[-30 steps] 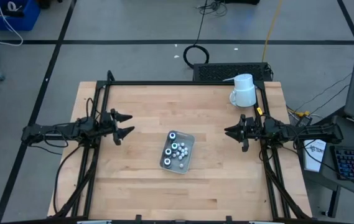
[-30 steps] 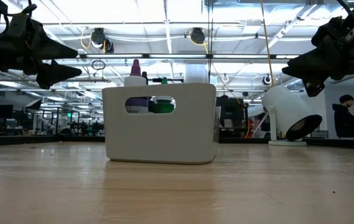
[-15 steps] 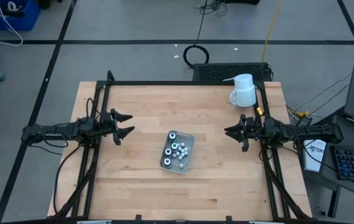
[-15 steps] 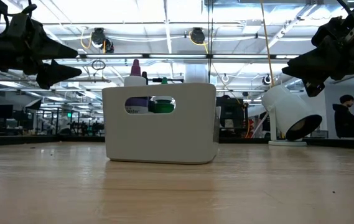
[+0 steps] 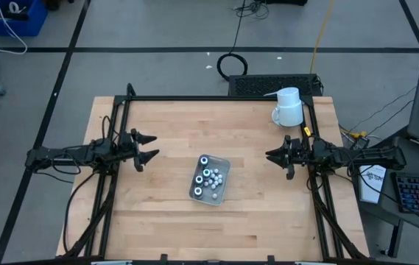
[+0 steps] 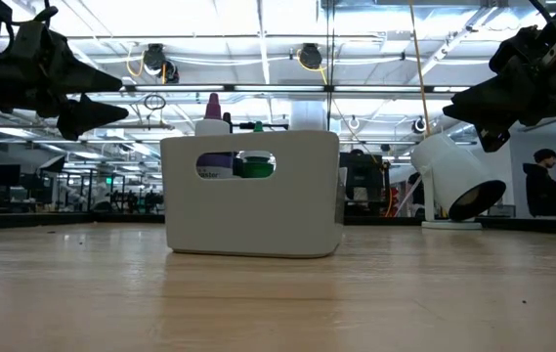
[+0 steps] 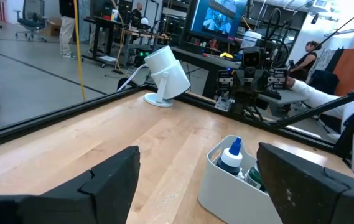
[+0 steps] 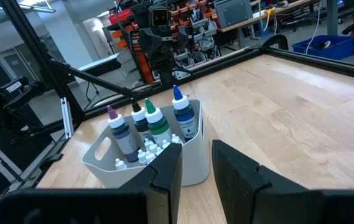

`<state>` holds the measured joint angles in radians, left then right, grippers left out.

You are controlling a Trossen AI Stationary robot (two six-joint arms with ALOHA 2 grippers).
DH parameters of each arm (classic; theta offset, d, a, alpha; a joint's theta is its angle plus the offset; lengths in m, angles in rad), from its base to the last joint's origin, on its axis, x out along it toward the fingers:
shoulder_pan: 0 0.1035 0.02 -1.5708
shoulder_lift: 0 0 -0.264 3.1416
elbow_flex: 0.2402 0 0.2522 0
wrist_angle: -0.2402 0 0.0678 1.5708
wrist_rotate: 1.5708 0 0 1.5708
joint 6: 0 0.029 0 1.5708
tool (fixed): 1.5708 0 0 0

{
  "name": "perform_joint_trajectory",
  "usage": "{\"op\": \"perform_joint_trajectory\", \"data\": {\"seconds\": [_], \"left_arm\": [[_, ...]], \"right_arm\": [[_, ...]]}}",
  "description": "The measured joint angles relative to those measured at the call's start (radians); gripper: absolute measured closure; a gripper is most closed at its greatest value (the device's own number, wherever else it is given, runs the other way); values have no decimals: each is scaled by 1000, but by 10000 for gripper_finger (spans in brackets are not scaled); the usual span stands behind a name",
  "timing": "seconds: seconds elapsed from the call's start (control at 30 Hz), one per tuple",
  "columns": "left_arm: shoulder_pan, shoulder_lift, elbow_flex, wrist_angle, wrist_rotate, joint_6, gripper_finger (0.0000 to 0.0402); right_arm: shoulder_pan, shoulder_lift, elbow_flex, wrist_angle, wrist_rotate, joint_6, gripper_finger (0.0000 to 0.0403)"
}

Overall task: Pick & Place food coloring
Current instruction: Return to Home Position

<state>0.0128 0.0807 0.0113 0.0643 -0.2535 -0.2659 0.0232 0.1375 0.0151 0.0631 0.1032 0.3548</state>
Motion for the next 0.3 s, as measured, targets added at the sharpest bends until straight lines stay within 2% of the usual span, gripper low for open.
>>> {"op": "perform_joint_trajectory", "data": {"seconds": [0.3], "left_arm": [[0, 0, 0, 0, 0, 0, 84]], "right_arm": [[0, 0, 0, 0, 0, 0, 325]]}}
